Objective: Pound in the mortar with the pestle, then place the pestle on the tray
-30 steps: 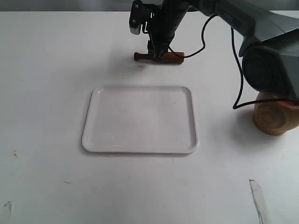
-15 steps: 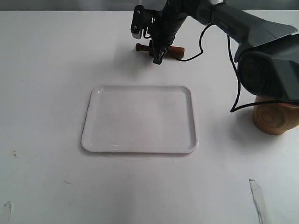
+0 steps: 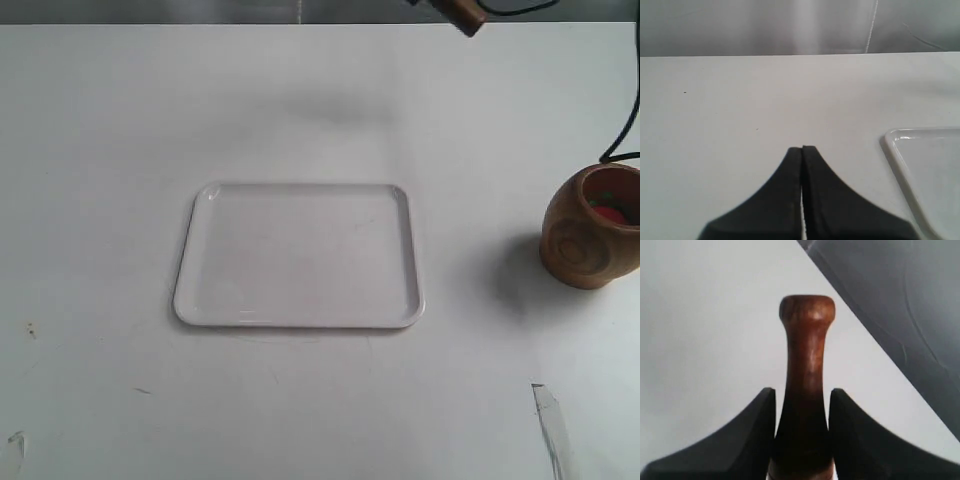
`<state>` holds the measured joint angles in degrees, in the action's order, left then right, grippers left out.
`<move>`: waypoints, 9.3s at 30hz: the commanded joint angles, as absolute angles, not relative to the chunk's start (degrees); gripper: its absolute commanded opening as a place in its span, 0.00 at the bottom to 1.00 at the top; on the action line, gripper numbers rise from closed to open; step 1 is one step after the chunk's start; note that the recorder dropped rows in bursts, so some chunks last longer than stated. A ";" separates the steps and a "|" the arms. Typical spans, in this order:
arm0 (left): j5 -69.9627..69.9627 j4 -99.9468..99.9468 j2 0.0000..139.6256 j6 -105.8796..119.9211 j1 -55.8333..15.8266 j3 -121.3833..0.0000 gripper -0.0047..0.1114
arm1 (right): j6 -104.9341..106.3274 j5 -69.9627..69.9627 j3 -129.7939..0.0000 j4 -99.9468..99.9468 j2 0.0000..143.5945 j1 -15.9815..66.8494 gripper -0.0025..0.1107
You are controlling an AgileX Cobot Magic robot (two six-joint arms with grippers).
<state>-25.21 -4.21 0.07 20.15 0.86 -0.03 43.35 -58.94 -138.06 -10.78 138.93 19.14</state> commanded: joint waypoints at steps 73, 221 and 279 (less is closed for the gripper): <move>-25.03 -3.79 0.00 19.68 0.42 0.00 0.04 | -10.22 69.96 -0.81 18.12 70.31 -7.35 0.02; -25.03 -3.79 0.00 19.68 0.42 0.00 0.04 | -74.99 25.48 -58.13 99.95 92.75 39.54 0.02; -25.03 -3.79 0.00 19.68 0.42 0.00 0.04 | 42.73 -21.63 -43.11 -19.73 21.96 29.89 0.02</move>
<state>-25.21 -4.21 0.07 20.15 0.86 -0.03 34.46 -22.29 -45.62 -7.56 27.85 28.74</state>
